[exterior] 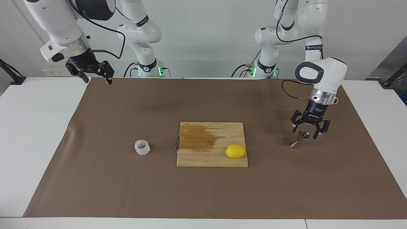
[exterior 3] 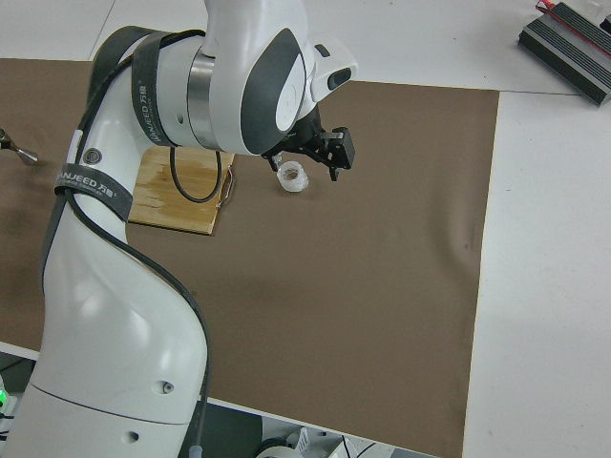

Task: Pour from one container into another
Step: 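Close the left gripper around the metal cup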

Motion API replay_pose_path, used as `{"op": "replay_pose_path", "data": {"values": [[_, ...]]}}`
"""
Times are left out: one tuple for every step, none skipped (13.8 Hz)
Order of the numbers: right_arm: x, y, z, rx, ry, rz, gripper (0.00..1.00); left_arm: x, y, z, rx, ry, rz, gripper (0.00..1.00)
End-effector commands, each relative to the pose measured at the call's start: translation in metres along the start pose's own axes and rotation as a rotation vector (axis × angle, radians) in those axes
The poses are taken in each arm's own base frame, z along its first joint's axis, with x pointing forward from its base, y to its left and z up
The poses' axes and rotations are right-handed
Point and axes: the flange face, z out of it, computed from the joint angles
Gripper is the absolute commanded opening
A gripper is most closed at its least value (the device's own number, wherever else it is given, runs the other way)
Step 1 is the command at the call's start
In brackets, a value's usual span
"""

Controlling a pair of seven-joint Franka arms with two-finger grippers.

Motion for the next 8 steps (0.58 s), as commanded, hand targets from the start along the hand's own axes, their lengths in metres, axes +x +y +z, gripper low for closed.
{"op": "replay_pose_path", "data": {"values": [[-0.0014, 0.0014, -0.0026, 0.020, 0.003, 0.017, 1.00, 0.0057, -0.0027, 0.0005, 0.004, 0.003, -0.013, 1.00], [-0.0014, 0.0014, -0.0026, 0.020, 0.003, 0.017, 1.00, 0.0064, -0.0026, 0.0003, 0.007, 0.005, -0.014, 1.00], [-0.0014, 0.0014, -0.0026, 0.020, 0.003, 0.017, 1.00, 0.0070, -0.0021, -0.0003, 0.006, 0.005, -0.014, 1.00], [-0.0014, 0.0014, -0.0026, 0.020, 0.003, 0.017, 1.00, 0.0067, -0.0028, -0.0001, 0.007, 0.005, -0.011, 1.00], [-0.0014, 0.0014, -0.0026, 0.020, 0.003, 0.017, 1.00, 0.0099, -0.0045, 0.0006, 0.009, 0.011, -0.011, 1.00], [-0.0014, 0.0014, -0.0026, 0.020, 0.003, 0.017, 1.00, 0.0117, -0.0036, -0.0002, 0.008, 0.012, -0.009, 1.00], [-0.0014, 0.0014, -0.0026, 0.020, 0.003, 0.017, 1.00, 0.0118, -0.0036, -0.0002, 0.008, 0.012, -0.009, 1.00], [-0.0014, 0.0014, -0.0026, 0.020, 0.003, 0.017, 1.00, 0.0107, -0.0069, 0.0013, 0.010, 0.013, -0.003, 1.00]]}}
